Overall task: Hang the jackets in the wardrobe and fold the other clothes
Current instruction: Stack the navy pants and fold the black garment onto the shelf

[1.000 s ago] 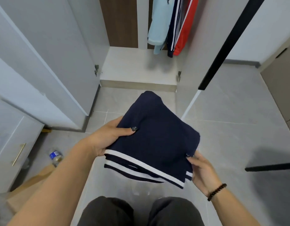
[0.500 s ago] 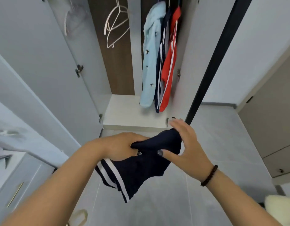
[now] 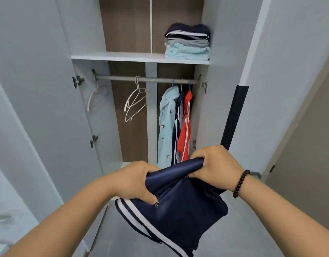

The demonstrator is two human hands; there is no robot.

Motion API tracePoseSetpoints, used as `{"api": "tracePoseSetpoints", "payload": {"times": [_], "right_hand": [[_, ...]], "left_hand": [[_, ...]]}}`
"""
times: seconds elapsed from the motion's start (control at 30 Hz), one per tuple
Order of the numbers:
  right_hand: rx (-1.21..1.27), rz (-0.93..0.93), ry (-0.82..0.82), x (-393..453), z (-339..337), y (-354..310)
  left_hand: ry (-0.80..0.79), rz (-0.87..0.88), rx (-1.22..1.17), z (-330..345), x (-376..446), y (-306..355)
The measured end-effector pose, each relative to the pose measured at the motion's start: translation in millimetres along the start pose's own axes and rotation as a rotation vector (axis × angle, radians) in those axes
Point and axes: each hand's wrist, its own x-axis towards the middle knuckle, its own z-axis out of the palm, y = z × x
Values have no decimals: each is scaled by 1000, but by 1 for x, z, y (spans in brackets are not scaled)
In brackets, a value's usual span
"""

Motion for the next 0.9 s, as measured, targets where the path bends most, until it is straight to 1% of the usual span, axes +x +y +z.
{"api": "tracePoseSetpoints", "payload": {"times": [0.07,0.13,0.27,0.33,0.43,0.5,0.57,0.63,0.67,0.7,0.73,0.8,0.87,0.9], "right_hand": [[70,14,68,21,-6,-7],[160,42,135,47,-11,-11],[298,51,231,113,-21,-24],[323,20,239,149,-30,-35],[311,-32,224,203,-45,-53],[309,-48,244,238,-51,-63],[295,-42,270,269,-55,-70],[233,-66,233,297,-56,-74],[188,-83,197,312,-57,-75],[143,-98,162,326,-58,-75],[107,-113,132,341,-60,-74],[44,-147,100,374,-63,-71],[-45,-189,106,409,-65,-70],[-89,-213,120,428,-65,-70]], "left_hand": [[105,-19,-42,-16,4,-20],[251,-28,-131,-39,12,-43],[547,52,-310,-98,35,-85],[680,78,-359,-127,48,-106],[816,98,-456,-167,70,-138],[836,102,-575,-193,83,-155],[733,97,-659,-217,92,-170],[575,103,-607,-237,96,-183],[533,107,-552,-245,98,-188],[536,111,-512,-253,99,-192],[575,117,-496,-261,101,-195],[722,127,-520,-278,107,-200],[872,157,-552,-300,115,-201],[916,168,-545,-313,120,-200]]}}
